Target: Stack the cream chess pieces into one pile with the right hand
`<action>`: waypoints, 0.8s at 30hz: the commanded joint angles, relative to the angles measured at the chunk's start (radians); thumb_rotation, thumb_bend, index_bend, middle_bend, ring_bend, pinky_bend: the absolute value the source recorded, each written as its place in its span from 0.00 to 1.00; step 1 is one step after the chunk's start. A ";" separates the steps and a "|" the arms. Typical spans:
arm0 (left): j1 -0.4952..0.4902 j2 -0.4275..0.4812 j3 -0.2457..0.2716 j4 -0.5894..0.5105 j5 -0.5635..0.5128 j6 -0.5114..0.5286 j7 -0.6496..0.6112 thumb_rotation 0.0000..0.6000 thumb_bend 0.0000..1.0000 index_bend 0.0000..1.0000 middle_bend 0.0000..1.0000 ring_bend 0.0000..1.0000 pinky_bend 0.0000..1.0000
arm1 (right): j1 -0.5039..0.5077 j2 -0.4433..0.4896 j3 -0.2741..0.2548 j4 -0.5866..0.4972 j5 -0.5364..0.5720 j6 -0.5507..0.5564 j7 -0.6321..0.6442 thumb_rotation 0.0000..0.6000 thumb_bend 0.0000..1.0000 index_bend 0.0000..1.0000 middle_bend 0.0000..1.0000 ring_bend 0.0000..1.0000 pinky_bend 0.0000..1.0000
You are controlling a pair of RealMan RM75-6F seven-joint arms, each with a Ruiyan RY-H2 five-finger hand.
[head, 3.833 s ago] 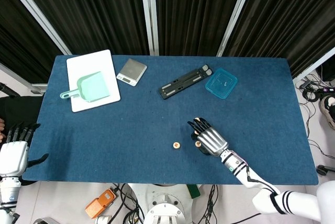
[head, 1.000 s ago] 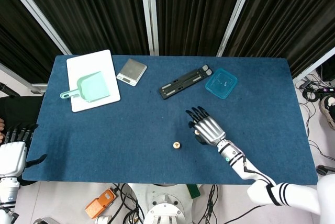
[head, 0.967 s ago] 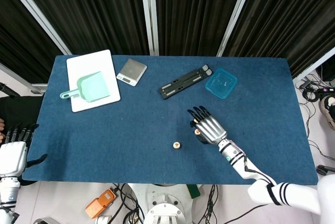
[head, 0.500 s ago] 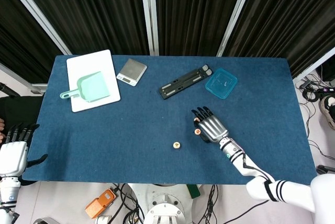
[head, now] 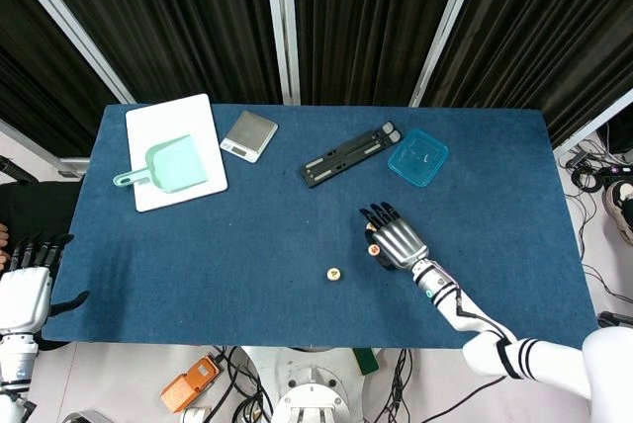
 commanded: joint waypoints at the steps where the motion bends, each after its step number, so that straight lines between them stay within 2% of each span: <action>1: -0.001 0.000 -0.001 0.002 0.001 0.000 -0.002 1.00 0.08 0.17 0.14 0.06 0.00 | -0.002 0.009 0.003 -0.016 -0.011 0.015 0.007 1.00 0.50 0.55 0.13 0.03 0.10; 7: -0.003 0.002 -0.002 0.001 0.003 0.002 -0.002 1.00 0.08 0.17 0.14 0.06 0.00 | 0.004 0.054 0.008 -0.120 -0.064 0.057 0.003 1.00 0.50 0.55 0.13 0.03 0.10; 13: -0.002 0.004 -0.002 -0.004 0.003 0.006 0.001 1.00 0.08 0.17 0.14 0.06 0.00 | 0.031 0.072 -0.002 -0.227 -0.100 0.037 -0.044 1.00 0.50 0.53 0.13 0.03 0.10; 24: 0.005 0.001 0.002 0.000 -0.002 0.006 -0.001 1.00 0.08 0.17 0.14 0.06 0.00 | 0.057 0.047 -0.002 -0.250 -0.066 -0.011 -0.097 1.00 0.50 0.52 0.13 0.03 0.10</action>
